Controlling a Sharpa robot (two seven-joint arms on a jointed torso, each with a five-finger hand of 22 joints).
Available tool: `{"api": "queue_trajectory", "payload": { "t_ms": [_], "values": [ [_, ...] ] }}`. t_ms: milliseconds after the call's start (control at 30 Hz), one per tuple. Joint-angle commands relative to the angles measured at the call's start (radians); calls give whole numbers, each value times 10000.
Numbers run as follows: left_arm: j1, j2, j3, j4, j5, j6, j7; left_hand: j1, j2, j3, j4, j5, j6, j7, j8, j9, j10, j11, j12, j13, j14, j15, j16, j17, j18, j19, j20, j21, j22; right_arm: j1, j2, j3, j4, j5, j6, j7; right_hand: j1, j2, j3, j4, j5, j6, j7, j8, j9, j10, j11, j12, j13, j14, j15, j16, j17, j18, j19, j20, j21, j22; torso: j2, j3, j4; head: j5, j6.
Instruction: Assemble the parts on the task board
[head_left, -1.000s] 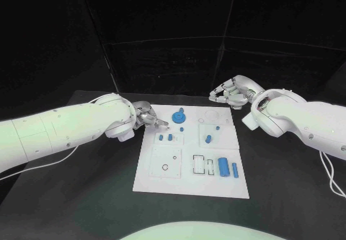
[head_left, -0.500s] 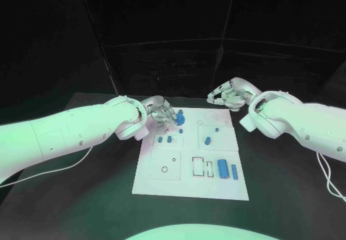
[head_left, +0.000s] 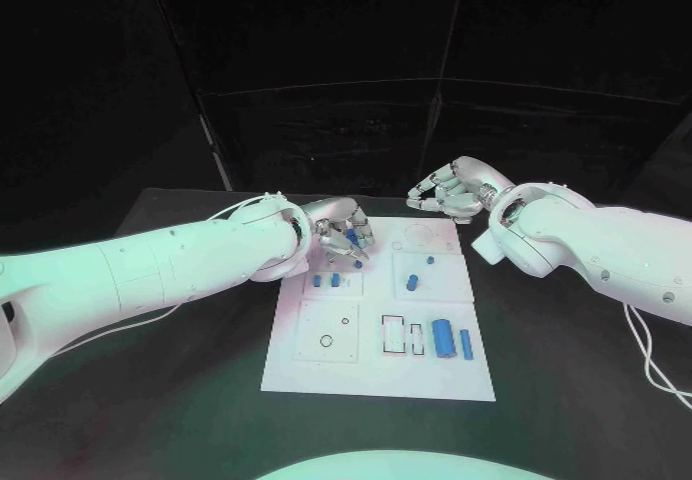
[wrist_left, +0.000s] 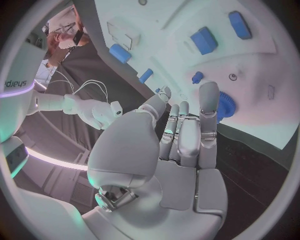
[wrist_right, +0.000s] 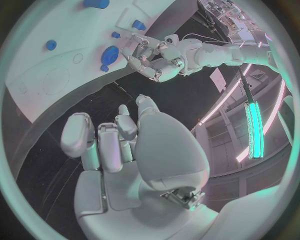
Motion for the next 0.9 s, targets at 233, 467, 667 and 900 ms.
{"api": "queue_trajectory", "payload": {
  "t_ms": [233,467,667,900],
  "values": [
    [-42,263,-47,-387,-2370,279,-32,-55,-140,24,-32,-37,235,-57,-251,-245,180,-75,-235,-417,523,-100,537,564,-334,722,-101,1101,1105,16,33,5,-4,-2,-9,66,53,55,-6,58,54,-51,-6,46,-2,-66,-1,8,-13,534,-58,-55,268,78,-60,-10,-38,-15,-11,0,16,-8,-23],
    [-65,450,-50,-553,-2593,467,-167,-67,-120,30,-23,-35,306,-75,-287,-285,215,-90,-279,-495,560,-120,546,540,-346,784,-124,1163,1170,15,66,5,-23,-3,-1,70,75,67,2,54,61,-57,-5,46,-3,-57,-1,22,2,535,-58,-54,271,76,-52,-10,-34,-4,-9,-9,11,-23,-34],
    [-74,562,-50,-630,-2632,709,-291,0,12,177,-44,-35,537,-88,-304,-331,455,-88,-313,-616,598,-107,560,515,-368,840,-127,1219,1244,13,81,5,-32,-4,5,70,75,67,2,54,61,-57,-5,46,-3,-57,-1,22,2,535,-58,-54,271,76,-52,-10,-34,-4,-16,6,6,-24,-27],
    [-83,638,-48,-681,-2727,884,-612,84,143,441,-107,-33,760,-125,-342,-387,702,-116,-402,-762,627,-134,588,509,-381,882,-143,1279,1329,12,93,5,-36,-4,7,72,88,78,9,53,66,-57,-5,47,-2,-57,-1,24,2,538,-59,-47,283,77,-53,-10,-36,-7,-11,4,21,-41,-23]
  ]
}}
